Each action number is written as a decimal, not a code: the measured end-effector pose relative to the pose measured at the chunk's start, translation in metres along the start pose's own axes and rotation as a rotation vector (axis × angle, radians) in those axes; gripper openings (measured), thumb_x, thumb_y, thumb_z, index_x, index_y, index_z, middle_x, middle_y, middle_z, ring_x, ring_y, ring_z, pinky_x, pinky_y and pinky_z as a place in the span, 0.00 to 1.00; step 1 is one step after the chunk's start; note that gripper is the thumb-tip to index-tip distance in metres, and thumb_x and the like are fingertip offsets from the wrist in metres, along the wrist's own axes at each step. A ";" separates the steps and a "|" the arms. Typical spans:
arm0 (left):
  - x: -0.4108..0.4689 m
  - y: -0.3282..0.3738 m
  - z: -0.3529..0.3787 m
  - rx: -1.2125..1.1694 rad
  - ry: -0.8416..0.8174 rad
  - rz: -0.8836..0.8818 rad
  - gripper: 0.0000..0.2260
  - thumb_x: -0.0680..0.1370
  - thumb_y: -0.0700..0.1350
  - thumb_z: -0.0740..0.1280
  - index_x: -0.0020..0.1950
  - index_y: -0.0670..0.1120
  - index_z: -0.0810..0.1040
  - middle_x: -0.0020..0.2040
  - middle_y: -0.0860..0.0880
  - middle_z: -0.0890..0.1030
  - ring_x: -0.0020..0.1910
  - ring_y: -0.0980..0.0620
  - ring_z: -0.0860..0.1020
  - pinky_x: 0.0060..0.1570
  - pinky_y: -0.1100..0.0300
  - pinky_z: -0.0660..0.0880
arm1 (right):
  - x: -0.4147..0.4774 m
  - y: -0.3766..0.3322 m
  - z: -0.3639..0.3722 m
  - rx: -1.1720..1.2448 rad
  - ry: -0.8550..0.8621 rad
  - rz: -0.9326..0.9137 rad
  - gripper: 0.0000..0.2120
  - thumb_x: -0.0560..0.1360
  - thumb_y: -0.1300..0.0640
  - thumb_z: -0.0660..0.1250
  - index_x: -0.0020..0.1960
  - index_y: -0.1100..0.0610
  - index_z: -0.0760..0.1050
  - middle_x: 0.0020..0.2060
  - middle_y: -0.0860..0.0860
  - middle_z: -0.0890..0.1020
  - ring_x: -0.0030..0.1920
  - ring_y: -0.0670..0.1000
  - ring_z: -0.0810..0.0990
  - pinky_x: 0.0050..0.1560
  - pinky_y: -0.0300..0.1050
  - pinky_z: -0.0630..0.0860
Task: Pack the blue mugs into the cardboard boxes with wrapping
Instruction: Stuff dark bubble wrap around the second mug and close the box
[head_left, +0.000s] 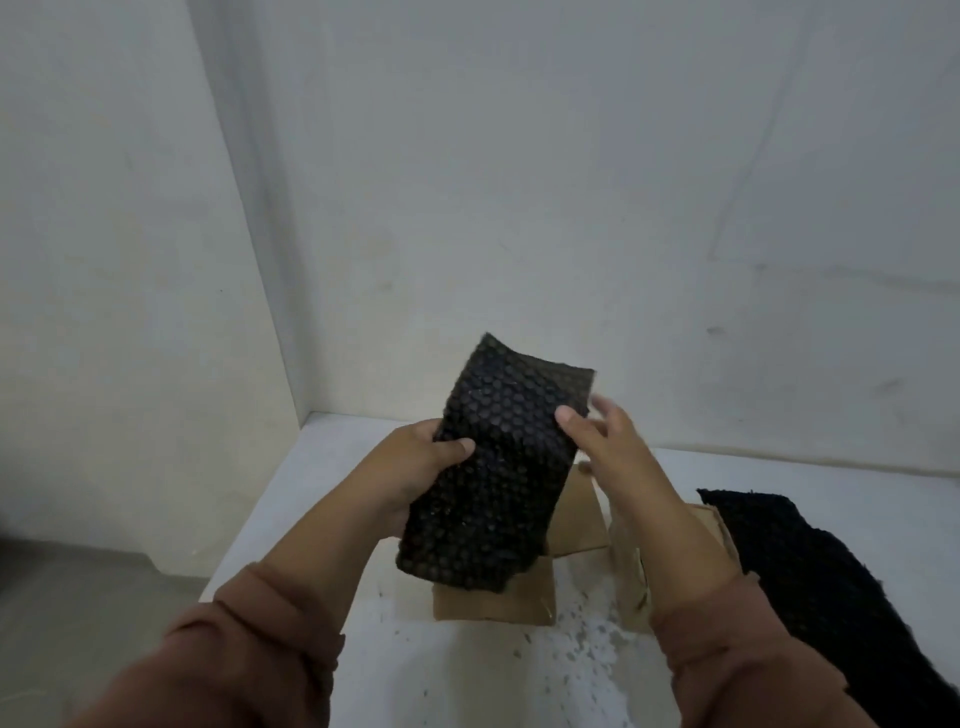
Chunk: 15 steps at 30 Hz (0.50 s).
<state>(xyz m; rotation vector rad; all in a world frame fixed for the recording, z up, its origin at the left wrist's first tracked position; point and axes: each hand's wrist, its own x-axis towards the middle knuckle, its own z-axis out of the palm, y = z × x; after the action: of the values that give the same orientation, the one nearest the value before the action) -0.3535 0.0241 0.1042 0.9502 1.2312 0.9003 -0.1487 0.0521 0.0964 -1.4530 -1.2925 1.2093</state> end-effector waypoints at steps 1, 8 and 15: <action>0.004 -0.004 -0.001 -0.112 0.005 -0.053 0.09 0.79 0.42 0.65 0.58 0.44 0.78 0.56 0.43 0.82 0.55 0.43 0.80 0.56 0.50 0.76 | 0.000 0.012 0.003 0.111 -0.119 0.109 0.37 0.65 0.35 0.70 0.69 0.52 0.67 0.65 0.49 0.74 0.62 0.51 0.75 0.63 0.52 0.72; 0.015 -0.036 -0.002 -0.197 0.026 -0.165 0.08 0.80 0.40 0.63 0.57 0.43 0.78 0.54 0.40 0.82 0.54 0.42 0.80 0.54 0.50 0.77 | -0.013 0.048 0.022 0.361 -0.392 0.206 0.22 0.67 0.57 0.73 0.61 0.58 0.76 0.58 0.55 0.81 0.59 0.55 0.79 0.62 0.52 0.74; 0.017 -0.057 -0.018 -0.320 -0.160 -0.176 0.14 0.78 0.33 0.56 0.58 0.41 0.78 0.55 0.39 0.82 0.55 0.40 0.79 0.57 0.48 0.76 | -0.009 0.049 0.020 0.136 -0.214 0.143 0.16 0.75 0.66 0.63 0.38 0.53 0.84 0.39 0.51 0.86 0.46 0.57 0.81 0.48 0.53 0.76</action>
<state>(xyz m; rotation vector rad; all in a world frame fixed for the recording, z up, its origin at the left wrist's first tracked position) -0.3669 0.0221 0.0438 0.6346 0.9813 0.8339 -0.1588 0.0366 0.0465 -1.3644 -1.2353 1.5517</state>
